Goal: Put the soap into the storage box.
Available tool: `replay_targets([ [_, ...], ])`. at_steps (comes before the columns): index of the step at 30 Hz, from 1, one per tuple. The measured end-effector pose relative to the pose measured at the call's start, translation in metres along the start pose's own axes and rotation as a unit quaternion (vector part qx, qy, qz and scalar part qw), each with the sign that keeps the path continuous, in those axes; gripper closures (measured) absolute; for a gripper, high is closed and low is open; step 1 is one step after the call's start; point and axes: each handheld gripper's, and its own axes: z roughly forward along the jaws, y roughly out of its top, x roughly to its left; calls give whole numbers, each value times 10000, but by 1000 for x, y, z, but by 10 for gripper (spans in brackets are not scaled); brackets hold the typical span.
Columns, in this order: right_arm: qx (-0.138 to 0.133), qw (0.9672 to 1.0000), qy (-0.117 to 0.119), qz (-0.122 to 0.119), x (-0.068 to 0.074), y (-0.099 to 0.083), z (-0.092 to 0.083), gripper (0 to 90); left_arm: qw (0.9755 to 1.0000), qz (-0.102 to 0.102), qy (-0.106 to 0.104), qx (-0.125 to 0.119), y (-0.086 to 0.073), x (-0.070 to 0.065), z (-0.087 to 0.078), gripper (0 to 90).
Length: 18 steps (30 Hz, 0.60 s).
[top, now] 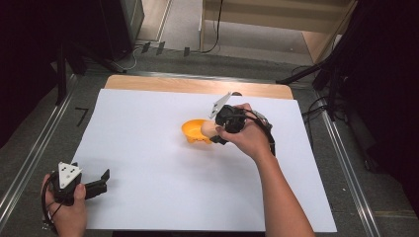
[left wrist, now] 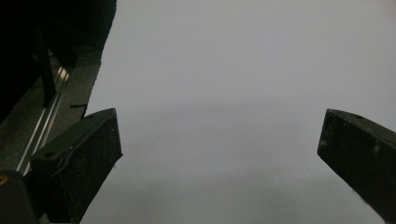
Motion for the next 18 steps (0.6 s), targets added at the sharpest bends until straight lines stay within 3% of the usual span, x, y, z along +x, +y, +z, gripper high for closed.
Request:
replay_targets([
  [7, 98, 9995, 168, -230, -2, 15, 8, 333, 10000, -4, -17, 1, 0, 0, 0, 0],
  [18, 287, 9980, 195, -535, -7, 31, 25, 333, 10000, 14, -4, 10, 0, 0, 0, 0],
])
